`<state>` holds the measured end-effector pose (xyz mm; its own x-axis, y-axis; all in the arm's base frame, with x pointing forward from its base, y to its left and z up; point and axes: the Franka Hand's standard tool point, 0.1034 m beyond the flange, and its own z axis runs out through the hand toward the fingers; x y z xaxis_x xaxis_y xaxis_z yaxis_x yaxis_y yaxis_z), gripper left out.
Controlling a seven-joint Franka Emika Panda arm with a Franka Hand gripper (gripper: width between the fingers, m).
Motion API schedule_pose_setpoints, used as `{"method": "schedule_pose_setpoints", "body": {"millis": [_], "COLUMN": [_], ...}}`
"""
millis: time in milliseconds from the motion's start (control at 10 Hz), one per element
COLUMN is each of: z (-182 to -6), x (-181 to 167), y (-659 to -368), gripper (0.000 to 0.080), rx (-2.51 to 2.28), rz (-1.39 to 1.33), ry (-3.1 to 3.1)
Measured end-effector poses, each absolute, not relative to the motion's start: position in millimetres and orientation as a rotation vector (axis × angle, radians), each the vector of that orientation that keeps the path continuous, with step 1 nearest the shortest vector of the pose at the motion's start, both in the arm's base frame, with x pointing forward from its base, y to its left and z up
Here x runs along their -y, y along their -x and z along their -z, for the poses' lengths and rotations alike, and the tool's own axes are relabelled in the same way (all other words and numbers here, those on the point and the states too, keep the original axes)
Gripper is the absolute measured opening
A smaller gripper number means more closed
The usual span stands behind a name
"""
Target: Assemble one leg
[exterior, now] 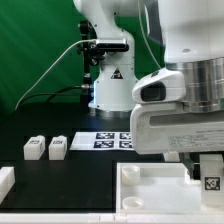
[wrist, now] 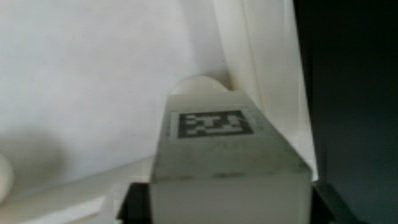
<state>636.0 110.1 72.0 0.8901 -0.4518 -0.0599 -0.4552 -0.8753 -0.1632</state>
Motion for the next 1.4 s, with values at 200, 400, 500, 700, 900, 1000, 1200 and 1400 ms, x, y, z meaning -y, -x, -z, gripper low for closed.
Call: {"method": "schedule_pose_setpoints", "body": {"millis": [200,400,500,700,900,1000,1200,1400], "z": [-71.2,-71.0,-70.8,-70.7,-70.4,-70.0,-69.8,-71.5], "x": [-107.9,-107.0,-106.5,-106.7,-106.8,-107.2,-105.0,-113.7], "y": [-635.8,-634.9,-634.8,-634.5,-633.3,-633.0,-634.0,-638.3], "gripper": [0.0298,0.0298,0.0298,0.0298,0.0298,0.0392,0.0392,0.0625], "rx": [-1.239,-1.418,-1.568,-1.727,-1.861,-1.824,-1.617,-0.992], "rz": [-0.097,-0.125,-0.142,-0.163,-0.195,-0.192,-0.152,-0.022], "ry": [2.667,2.564,2.48,2.379,2.262,2.289,2.429,2.729]}}
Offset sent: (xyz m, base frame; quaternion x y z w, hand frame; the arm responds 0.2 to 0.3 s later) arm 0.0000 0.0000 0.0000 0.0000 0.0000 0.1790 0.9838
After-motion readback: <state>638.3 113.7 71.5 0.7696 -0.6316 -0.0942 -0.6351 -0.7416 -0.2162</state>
